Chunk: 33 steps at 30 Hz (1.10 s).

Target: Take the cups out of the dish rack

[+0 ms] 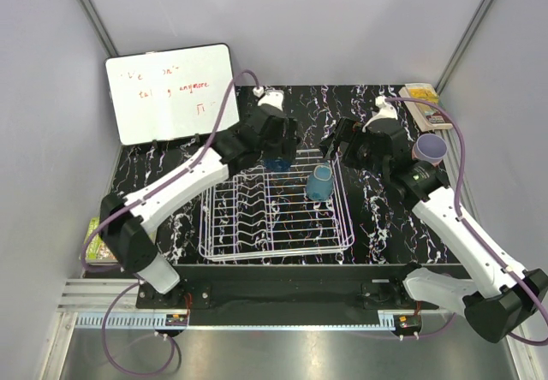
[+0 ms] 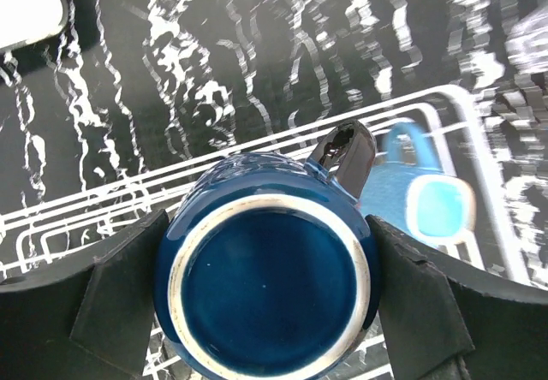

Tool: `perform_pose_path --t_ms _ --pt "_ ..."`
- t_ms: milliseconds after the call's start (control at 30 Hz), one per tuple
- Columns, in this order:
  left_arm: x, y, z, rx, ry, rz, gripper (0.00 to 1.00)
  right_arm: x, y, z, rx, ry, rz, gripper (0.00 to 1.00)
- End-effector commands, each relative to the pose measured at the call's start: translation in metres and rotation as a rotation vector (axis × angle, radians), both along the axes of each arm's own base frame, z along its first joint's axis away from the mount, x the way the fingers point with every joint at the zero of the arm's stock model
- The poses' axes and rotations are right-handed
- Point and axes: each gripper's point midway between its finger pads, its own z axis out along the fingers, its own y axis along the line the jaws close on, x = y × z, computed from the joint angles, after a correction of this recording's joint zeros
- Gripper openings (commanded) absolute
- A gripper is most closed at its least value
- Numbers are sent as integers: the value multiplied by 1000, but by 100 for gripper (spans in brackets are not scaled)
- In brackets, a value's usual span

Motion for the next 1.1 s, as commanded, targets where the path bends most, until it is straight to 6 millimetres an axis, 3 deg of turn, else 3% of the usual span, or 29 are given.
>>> perform_pose_path --t_ms 0,33,67,100,133,167,233,267,300,367,400,433,467,500,567,600,633,700,733,800,900,1067 --pt "-1 -17 79 -292 -169 -96 0 -2 2 36 58 -86 -1 100" --pt "-12 -21 96 -385 -179 -161 0 -3 1 39 62 -92 -1 100" --pt "-10 -13 80 -436 -141 -142 0 -3 1 42 68 -101 2 100" --pt "-6 -16 95 -528 -186 -161 0 -4 1 43 71 -108 2 100" --pt "-16 -18 104 -603 -179 -220 0 -7 0 49 82 -123 8 100" --pt "-9 -7 87 -648 -140 -181 0 -7 0 51 91 -136 10 100" --pt "-12 -10 100 -758 -158 -245 0 -13 0 59 113 -160 22 100" --pt "-8 -2 87 -805 -121 -215 0 -14 0 62 127 -174 25 100" --pt "-8 -4 101 -871 -169 -256 0 -16 0 64 137 -179 26 100" --pt "-13 -2 91 -972 -109 -288 0 -21 1 69 160 -201 42 100" --pt "-14 -2 108 -1037 -172 -339 0 -23 2 71 169 -207 55 100" --pt "-15 -1 105 -1073 -155 -374 0 -26 5 74 183 -214 78 100" --pt "-19 -1 100 -1142 -103 -372 0 -28 7 72 190 -208 88 100" --pt "-22 0 118 -1200 -169 -436 0 -29 8 71 198 -207 94 100" --pt "-24 0 113 -1294 -106 -462 0 -35 15 68 228 -199 135 100" --pt "-30 4 130 -1345 -175 -529 0 -36 17 66 236 -196 143 100" --pt "-26 4 122 -1405 -114 -517 0 -39 19 70 255 -210 161 99" --pt "-36 9 139 -1478 -173 -614 0 -40 21 61 269 -195 167 98" --pt "-31 7 132 -1523 -121 -607 0 -42 24 66 287 -213 187 97" --pt "-37 9 139 -1563 -149 -662 0 -45 27 62 303 -207 205 95" --pt "-37 6 134 -1565 -124 -673 0 -49 34 64 329 -219 249 90" --pt "-43 4 134 -1526 -118 -687 0 -51 45 70 376 -237 304 69"
